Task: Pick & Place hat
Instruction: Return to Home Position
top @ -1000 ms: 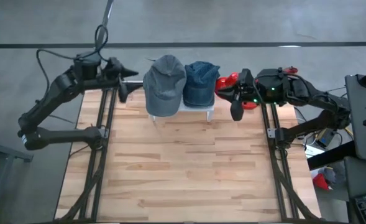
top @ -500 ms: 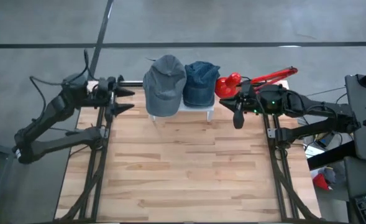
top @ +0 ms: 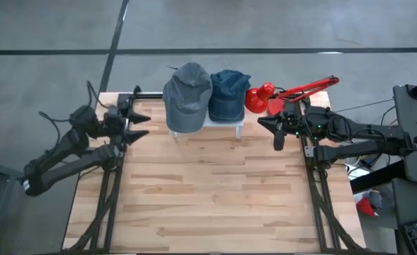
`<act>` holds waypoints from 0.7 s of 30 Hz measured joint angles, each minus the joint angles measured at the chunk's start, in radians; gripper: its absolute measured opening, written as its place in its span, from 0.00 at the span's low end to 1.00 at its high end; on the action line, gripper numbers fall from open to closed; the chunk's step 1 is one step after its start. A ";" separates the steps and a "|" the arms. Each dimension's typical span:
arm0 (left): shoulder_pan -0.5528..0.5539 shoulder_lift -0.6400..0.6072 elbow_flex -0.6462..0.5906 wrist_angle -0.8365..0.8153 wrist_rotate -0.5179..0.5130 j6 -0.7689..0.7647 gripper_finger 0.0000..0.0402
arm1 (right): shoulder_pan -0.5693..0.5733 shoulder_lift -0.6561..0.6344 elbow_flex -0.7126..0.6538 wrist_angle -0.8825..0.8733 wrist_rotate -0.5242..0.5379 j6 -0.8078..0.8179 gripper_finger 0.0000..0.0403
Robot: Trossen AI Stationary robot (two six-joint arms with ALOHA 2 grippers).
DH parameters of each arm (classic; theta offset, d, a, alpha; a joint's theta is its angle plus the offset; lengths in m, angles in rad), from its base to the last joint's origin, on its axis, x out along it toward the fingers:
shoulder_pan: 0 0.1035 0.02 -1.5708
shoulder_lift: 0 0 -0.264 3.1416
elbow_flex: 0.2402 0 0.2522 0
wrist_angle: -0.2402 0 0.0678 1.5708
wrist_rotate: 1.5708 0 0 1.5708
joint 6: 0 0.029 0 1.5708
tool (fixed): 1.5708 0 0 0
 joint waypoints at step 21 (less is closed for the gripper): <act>-0.366 -0.038 -0.183 0.208 -0.385 -0.033 0.74 | 0.000 0.030 -0.074 0.075 0.030 0.064 0.08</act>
